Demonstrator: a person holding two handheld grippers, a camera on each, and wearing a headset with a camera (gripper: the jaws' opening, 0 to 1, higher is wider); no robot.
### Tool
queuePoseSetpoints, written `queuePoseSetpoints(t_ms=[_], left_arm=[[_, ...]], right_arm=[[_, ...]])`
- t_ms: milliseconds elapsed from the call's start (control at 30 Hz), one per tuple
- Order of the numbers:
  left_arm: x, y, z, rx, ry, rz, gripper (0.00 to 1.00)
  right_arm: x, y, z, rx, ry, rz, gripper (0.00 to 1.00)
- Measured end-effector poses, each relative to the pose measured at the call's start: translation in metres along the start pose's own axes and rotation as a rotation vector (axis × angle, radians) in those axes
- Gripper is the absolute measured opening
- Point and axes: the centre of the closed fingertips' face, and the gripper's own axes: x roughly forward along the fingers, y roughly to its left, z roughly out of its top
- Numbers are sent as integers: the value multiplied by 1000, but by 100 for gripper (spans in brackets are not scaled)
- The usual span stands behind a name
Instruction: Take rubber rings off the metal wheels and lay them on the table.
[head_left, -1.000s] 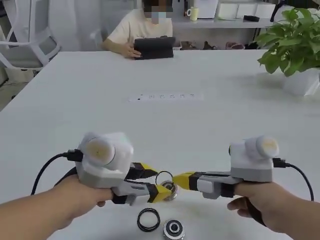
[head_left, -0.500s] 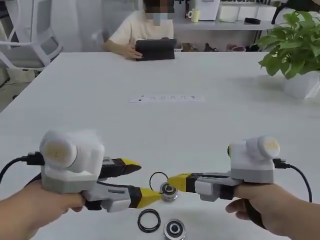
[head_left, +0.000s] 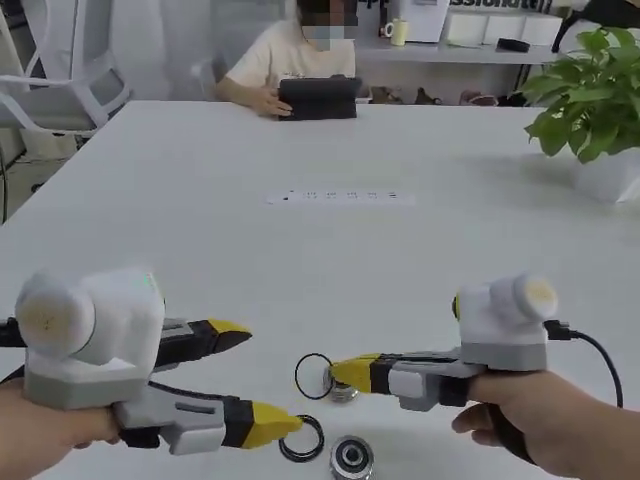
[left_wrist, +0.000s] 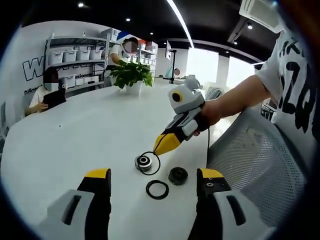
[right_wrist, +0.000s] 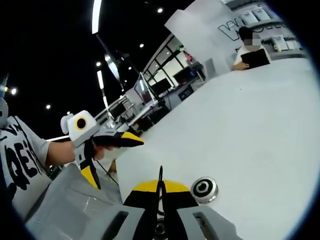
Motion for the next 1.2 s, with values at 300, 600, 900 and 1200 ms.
queuePoseSetpoints(t_ms=[300, 600, 900, 1200], left_arm=[[-12, -1, -5, -24, -8, 20, 71], [-19, 1, -8, -34, -11, 38, 73], [-22, 3, -11, -40, -10, 46, 74], [-21, 2, -13, -41, -7, 46, 74]], right_arm=[[7, 6, -13, -9, 64, 24, 0], [19, 11, -32, -22, 159, 53, 0], [23, 6, -44, -22, 221, 50, 0], [23, 2, -48, -29, 239, 24, 0]])
